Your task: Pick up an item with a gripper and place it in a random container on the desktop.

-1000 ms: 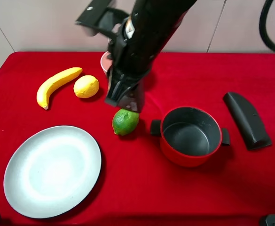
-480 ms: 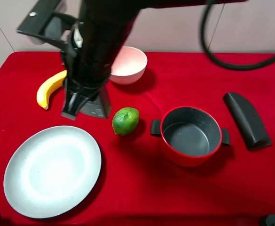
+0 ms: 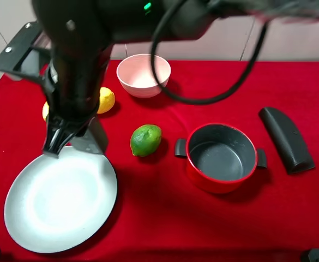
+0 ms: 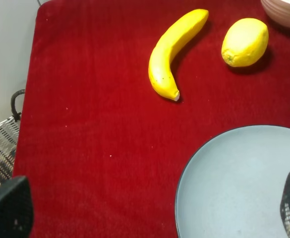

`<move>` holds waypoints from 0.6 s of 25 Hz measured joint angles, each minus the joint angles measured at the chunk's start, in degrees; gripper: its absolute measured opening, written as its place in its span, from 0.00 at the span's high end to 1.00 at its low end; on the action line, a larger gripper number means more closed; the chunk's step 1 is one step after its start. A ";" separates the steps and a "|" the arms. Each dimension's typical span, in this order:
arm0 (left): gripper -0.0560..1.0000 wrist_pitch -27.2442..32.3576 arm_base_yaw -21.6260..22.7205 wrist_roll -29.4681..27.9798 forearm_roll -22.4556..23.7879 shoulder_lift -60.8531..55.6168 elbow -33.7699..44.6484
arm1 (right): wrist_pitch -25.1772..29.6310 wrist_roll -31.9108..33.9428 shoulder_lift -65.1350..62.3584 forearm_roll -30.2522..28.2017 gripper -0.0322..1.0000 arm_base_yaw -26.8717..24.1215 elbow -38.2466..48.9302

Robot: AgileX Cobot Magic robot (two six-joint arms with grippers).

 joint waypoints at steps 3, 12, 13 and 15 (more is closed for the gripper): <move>0.01 0.00 0.00 0.00 0.00 0.00 0.00 | 0.00 0.00 1.48 0.00 0.66 1.09 -1.28; 0.01 0.00 0.00 0.00 0.00 0.00 0.00 | -1.04 0.00 4.68 0.75 0.66 4.65 -1.61; 0.01 0.00 0.00 0.00 0.00 0.00 0.00 | -1.36 0.00 5.17 0.82 0.66 5.00 -1.61; 0.01 0.00 0.00 0.00 0.00 0.00 0.00 | -2.24 0.00 5.90 0.90 0.66 5.70 -1.68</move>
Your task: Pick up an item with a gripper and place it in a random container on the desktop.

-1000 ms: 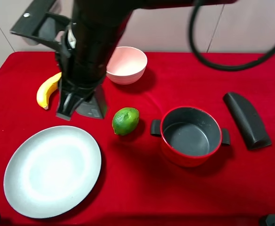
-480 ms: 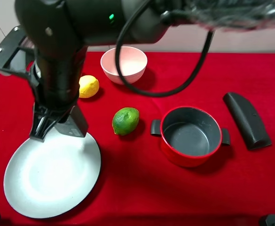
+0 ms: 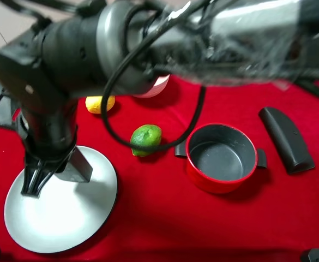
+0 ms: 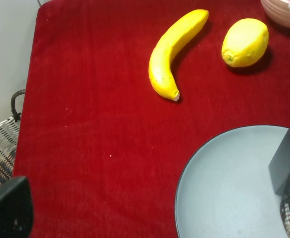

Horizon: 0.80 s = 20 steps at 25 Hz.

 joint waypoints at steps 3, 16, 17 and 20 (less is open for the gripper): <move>0.01 0.00 0.00 0.00 0.00 0.00 0.00 | -1.17 0.00 0.98 0.00 0.66 0.75 0.00; 0.01 0.00 0.00 0.00 0.00 0.00 0.00 | -4.15 0.00 4.36 1.29 0.66 1.40 -0.17; 0.01 0.00 0.00 0.00 0.00 0.00 0.00 | -4.48 0.00 4.48 1.35 0.66 1.40 -0.17; 0.01 0.00 0.00 0.00 0.00 0.00 0.00 | -4.88 0.00 4.69 1.35 0.66 1.40 -0.17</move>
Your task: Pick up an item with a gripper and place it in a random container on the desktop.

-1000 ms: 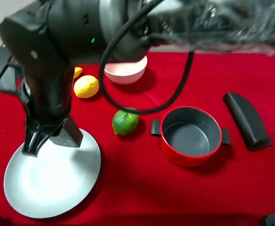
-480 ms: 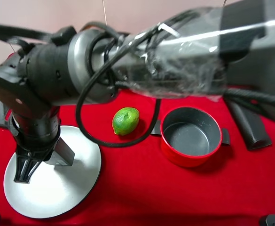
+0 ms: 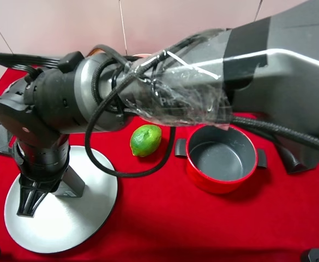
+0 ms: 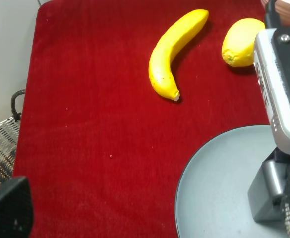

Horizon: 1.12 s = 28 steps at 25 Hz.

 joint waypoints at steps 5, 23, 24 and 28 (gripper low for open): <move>0.01 0.00 0.00 0.00 0.00 0.00 0.00 | -0.32 0.00 0.04 0.05 0.66 0.00 -0.04; 0.01 0.00 0.00 0.00 0.00 0.00 0.00 | -1.12 0.00 0.12 0.59 0.66 0.00 -0.04; 0.01 0.00 0.00 0.00 0.00 0.00 0.00 | -1.12 0.00 0.12 0.59 0.66 0.00 -0.04; 0.01 0.00 0.00 0.00 0.00 0.00 0.00 | -1.12 0.00 0.12 0.59 0.66 0.00 -0.04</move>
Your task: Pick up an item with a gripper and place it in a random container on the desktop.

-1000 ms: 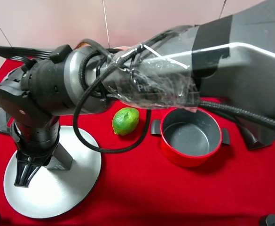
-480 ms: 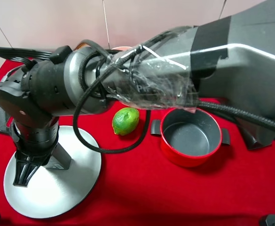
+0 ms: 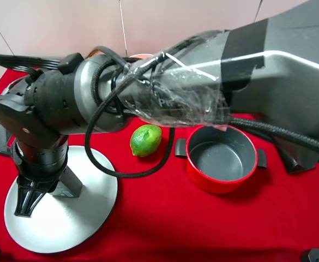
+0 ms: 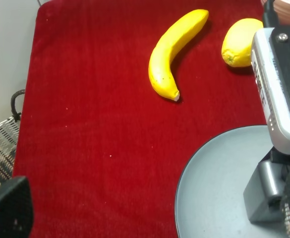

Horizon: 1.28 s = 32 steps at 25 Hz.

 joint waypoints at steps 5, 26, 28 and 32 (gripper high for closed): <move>0.01 0.00 0.00 0.00 0.00 0.00 0.00 | 0.00 0.00 0.00 0.89 0.65 0.00 0.00; 0.01 0.00 0.00 0.00 0.00 0.00 0.00 | 1.36 0.00 0.00 1.66 0.30 0.00 -0.34; 0.01 0.00 0.00 0.00 0.00 0.00 0.00 | 2.42 0.00 0.00 1.66 0.30 0.00 -0.34; 0.01 0.00 0.00 0.00 0.00 0.00 0.00 | 3.68 0.00 -0.12 1.46 0.30 0.00 -0.34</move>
